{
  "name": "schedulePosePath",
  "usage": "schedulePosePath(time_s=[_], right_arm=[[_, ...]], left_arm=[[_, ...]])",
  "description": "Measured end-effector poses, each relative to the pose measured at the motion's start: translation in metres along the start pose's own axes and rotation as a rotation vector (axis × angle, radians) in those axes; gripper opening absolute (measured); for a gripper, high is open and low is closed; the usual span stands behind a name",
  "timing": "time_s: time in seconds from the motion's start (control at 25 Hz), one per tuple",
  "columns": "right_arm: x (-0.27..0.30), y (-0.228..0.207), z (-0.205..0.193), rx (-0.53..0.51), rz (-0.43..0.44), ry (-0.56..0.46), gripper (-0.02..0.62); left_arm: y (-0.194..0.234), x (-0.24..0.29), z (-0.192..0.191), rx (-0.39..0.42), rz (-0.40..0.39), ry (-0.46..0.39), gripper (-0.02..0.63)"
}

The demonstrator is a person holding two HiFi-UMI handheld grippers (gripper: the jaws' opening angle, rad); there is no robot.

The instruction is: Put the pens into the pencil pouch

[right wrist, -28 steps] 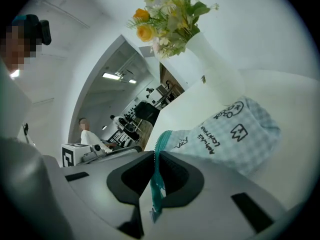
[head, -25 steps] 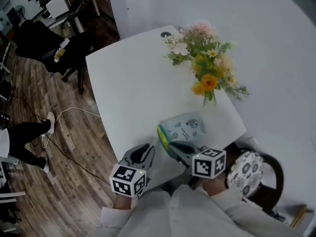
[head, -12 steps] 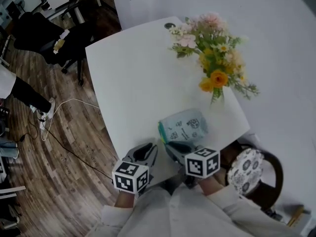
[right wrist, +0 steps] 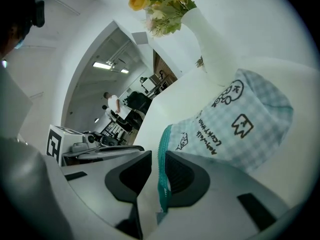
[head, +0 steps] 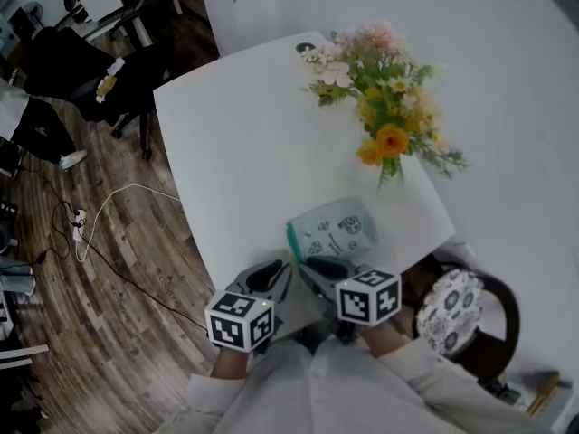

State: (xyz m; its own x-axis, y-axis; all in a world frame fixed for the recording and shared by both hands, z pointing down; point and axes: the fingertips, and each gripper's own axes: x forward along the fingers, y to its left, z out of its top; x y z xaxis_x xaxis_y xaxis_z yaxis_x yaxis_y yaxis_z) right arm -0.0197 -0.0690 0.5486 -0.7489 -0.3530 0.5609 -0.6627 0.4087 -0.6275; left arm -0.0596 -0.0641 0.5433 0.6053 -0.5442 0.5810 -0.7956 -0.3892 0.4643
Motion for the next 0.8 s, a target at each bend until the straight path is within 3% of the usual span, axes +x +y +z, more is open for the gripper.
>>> schedulePosePath(time_s=[0.16,0.44,0.68,0.8], right_arm=[[-0.007,0.005,0.012,-0.01,0.01,-0.03,0.064],[-0.021,0.016,0.038,-0.027,0.044,-0.096,0.063],[-0.036,0.04,0.058,-0.047,0.174,-0.162,0.06],[-0.048,0.046,0.07,-0.061,0.205,-0.22,0.039]], left_arm=[[-0.004,-0.003,0.01,-0.013,-0.017,-0.019,0.07],[-0.015,-0.006,0.033,0.035,-0.04,-0.044,0.069],[-0.022,-0.009,0.058,0.141,-0.011,-0.071,0.041],[-0.034,-0.01,0.068,0.158,-0.056,-0.093,0.022]])
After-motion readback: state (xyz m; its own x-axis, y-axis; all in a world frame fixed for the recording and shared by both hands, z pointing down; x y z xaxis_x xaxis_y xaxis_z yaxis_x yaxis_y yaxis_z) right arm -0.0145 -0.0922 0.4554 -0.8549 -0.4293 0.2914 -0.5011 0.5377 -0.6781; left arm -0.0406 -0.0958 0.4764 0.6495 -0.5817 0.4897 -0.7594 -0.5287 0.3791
